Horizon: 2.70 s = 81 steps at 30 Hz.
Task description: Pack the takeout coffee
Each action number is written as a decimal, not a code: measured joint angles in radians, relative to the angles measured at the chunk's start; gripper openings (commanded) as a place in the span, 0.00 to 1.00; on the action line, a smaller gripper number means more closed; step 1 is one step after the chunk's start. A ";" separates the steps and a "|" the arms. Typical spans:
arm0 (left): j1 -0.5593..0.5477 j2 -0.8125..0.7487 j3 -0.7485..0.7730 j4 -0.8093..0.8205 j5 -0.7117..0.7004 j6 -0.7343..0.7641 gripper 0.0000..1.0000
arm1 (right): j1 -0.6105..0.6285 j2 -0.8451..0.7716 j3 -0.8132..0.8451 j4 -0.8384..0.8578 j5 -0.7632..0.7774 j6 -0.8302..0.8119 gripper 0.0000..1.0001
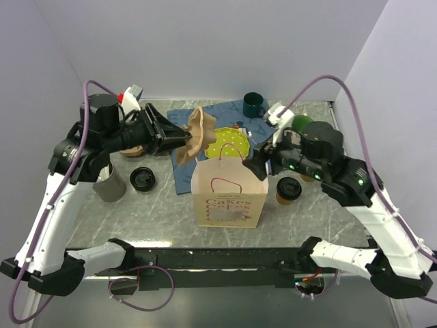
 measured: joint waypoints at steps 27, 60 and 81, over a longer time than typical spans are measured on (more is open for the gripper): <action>-0.199 -0.015 -0.239 0.244 -0.015 -0.148 0.29 | -0.126 0.062 -0.175 0.195 -0.132 -0.077 0.05; -0.489 0.333 0.210 -0.279 -0.443 -0.051 0.22 | -0.126 -0.024 -0.286 0.246 -0.151 0.079 0.01; -0.520 0.350 0.244 -0.312 -0.531 0.014 0.57 | -0.127 0.003 -0.100 0.018 -0.077 0.185 0.50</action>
